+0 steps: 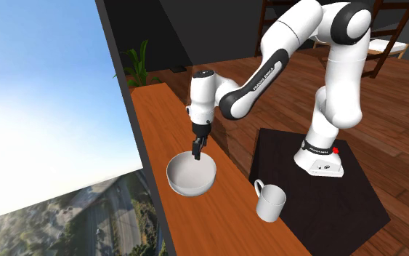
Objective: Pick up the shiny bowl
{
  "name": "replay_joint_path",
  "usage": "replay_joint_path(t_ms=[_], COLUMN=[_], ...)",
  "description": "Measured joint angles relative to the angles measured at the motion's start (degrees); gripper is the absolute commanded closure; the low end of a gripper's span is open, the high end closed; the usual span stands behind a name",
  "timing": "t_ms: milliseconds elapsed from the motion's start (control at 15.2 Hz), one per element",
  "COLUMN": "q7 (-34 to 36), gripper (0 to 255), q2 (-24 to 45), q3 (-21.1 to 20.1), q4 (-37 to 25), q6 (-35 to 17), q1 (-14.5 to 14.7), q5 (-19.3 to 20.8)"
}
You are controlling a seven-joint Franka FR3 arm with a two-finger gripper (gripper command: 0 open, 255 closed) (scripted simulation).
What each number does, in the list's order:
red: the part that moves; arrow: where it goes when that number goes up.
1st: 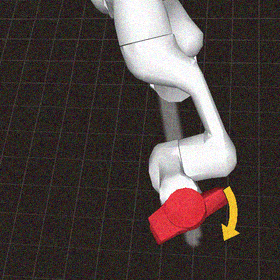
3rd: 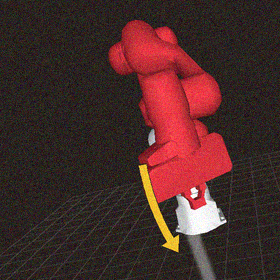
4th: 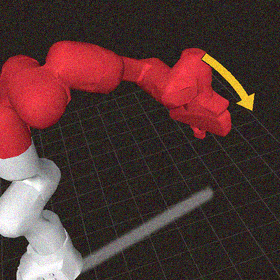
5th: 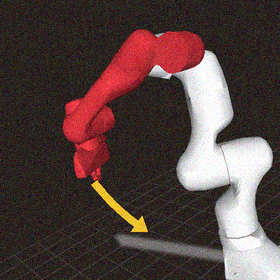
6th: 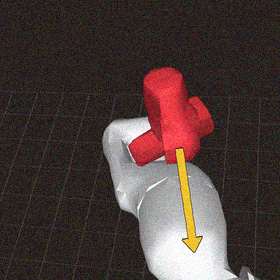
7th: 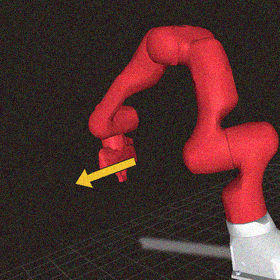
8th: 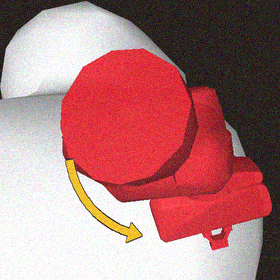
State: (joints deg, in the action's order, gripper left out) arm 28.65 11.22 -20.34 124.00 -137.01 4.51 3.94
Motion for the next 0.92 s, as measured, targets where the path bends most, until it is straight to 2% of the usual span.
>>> replay_joint_path(t_ms=[264, 330, 924], q7=[0.69, 0.73, 0.77], gripper=[0, 255, 255], q2=[1.83, 1.91, 1.96], q3=[0.33, 0.34, 0.39], q4=[0.55, 0.62, 0.65], q6=[-2.26, -2.41, -2.58], q1=[0.27, 0.28, 0.28], q5=[1.02, 1.07, 1.14])
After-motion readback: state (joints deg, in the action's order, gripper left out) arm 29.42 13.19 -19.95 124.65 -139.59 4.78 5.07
